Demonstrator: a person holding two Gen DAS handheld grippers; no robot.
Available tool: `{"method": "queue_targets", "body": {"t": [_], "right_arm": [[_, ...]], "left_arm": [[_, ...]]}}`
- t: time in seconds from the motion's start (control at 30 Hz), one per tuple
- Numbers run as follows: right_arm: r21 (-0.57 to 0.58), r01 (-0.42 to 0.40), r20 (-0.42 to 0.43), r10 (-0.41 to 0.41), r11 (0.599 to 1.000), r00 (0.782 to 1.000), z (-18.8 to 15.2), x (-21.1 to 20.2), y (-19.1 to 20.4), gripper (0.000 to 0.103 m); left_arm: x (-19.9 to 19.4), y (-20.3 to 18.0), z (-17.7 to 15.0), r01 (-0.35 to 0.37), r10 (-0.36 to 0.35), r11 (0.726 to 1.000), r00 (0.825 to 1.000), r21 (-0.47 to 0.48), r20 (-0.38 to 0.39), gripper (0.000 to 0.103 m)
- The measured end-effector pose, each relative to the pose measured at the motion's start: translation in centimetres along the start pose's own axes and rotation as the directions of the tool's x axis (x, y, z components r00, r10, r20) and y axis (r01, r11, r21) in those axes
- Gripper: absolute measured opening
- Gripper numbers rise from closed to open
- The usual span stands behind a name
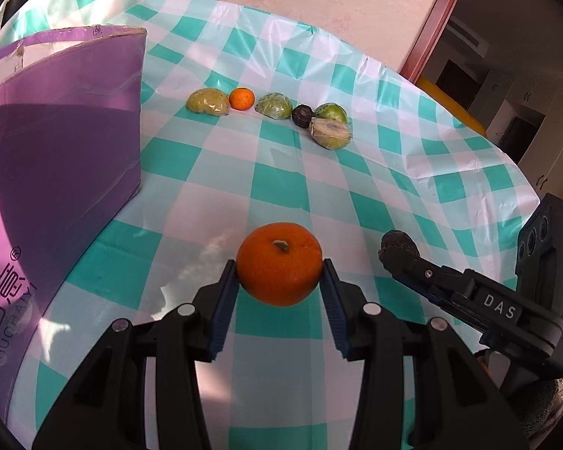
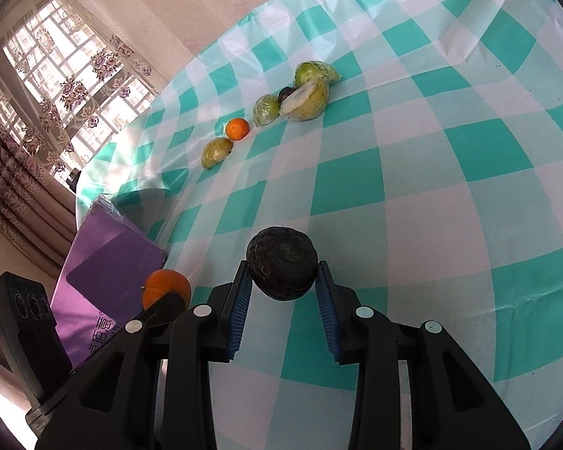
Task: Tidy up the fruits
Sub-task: 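Carry the orange and dark fruit into the purple box and release both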
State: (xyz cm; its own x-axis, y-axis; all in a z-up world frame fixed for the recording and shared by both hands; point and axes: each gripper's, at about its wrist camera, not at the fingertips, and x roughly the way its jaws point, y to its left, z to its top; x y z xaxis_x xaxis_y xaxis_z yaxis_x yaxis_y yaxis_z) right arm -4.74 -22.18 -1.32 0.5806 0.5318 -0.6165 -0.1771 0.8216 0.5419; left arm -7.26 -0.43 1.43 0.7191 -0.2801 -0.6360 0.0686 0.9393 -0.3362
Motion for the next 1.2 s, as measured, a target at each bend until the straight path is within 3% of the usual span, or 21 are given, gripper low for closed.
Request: {"method": "queue_targets", "body": {"t": [0.2, 0.43, 0.57, 0.8, 1.03, 1.2], "right_arm": [[-0.038, -0.009, -0.031, 0.008, 0.999, 0.999, -1.2, -0.2, 1.2, 0.035], [-0.113, -0.026, -0.009, 0.025, 0.993, 1.000, -2.3, -0.5, 4.2, 0.035], [-0.203, -0.014, 0.029, 0.020, 0.979, 0.999, -2.7, -1.0, 7.2, 0.035], [-0.312, -0.030, 0.093, 0.062, 0.950, 0.994, -2.7, -2.4, 12.2, 0.035], [-0.440, -0.050, 0.115, 0.111, 0.897, 0.987, -3.0, -3.0, 18.0, 0.035], [-0.547, -0.046, 0.118, 0.131, 0.836, 0.984, -3.3, -2.8, 22.3, 0.035]], "left_arm": [[-1.6, 0.3, -1.2, 0.012, -0.012, 1.000, 1.000, 0.009, 0.029, 0.044], [-4.5, 0.2, -2.6, -0.083, 0.077, 0.995, 0.990, 0.054, 0.114, 0.044], [-8.1, -0.1, -1.9, -0.155, 0.133, 0.984, 0.967, 0.084, 0.216, 0.044], [-14.1, 0.4, -0.8, -0.280, 0.237, 0.957, 0.909, 0.078, 0.343, 0.044], [-17.7, 3.3, 0.2, -0.340, 0.318, 0.940, 0.884, 0.005, 0.344, 0.044], [-19.6, 6.2, 0.7, -0.395, 0.392, 0.917, 0.867, -0.057, 0.308, 0.044]]}}
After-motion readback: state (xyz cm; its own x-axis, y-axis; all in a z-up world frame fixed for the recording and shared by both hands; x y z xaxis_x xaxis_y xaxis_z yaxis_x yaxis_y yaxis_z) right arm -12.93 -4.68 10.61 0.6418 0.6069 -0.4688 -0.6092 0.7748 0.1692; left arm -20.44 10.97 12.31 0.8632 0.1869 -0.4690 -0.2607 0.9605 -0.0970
